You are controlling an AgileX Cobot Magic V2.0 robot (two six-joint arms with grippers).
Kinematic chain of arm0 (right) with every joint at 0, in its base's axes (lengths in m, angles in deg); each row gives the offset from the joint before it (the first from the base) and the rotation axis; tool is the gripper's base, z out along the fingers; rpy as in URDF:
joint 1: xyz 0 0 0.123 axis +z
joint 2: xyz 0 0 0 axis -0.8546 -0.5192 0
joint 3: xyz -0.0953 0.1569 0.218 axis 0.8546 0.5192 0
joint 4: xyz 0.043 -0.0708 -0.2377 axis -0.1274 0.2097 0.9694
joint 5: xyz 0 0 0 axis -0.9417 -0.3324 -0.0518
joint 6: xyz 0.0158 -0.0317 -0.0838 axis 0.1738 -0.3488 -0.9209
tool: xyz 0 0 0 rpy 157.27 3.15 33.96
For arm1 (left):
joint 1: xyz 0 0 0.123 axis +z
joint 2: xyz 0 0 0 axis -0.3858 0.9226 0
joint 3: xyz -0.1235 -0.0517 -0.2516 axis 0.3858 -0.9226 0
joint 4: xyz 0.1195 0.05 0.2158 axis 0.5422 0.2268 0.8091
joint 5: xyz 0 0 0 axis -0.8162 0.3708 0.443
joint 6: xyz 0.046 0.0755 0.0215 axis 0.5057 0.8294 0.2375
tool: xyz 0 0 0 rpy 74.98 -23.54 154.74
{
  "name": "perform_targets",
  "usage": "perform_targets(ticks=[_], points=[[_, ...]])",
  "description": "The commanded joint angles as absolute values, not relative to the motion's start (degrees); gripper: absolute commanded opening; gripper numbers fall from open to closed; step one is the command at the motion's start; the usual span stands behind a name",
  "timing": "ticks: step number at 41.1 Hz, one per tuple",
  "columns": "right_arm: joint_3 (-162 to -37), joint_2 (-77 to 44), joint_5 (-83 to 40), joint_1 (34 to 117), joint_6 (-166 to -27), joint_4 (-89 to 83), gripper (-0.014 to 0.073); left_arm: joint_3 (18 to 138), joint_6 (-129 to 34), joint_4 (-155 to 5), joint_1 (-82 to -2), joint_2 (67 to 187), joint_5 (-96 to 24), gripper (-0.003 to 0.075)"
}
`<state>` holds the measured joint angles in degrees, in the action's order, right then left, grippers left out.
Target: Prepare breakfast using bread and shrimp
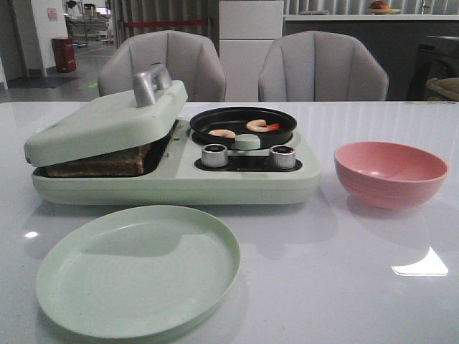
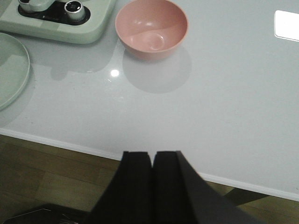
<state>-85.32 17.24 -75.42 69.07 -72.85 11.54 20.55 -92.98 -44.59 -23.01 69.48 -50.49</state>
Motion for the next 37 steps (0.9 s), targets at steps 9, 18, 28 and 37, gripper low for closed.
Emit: perform_targets(ticks=[9, 18, 28, 37], points=[[-86.66, 16.76, -71.57, 69.09, -73.11, 12.20, 0.0015, 18.74, -92.86, -45.06, -24.01, 68.10, -55.27, 0.0104], [-86.66, 16.76, -71.57, 69.09, -73.11, 12.20, 0.0015, 18.74, -92.86, -45.06, -25.83, 68.10, -55.27, 0.0104], [-86.66, 16.76, -71.57, 69.09, -73.11, 12.20, 0.0015, 18.74, -92.86, -45.06, -25.93, 68.10, -55.27, 0.0104], [-86.66, 16.76, -71.57, 69.09, -73.11, 12.20, 0.0015, 18.74, -92.86, -45.06, -25.93, 68.10, -55.27, 0.0104]])
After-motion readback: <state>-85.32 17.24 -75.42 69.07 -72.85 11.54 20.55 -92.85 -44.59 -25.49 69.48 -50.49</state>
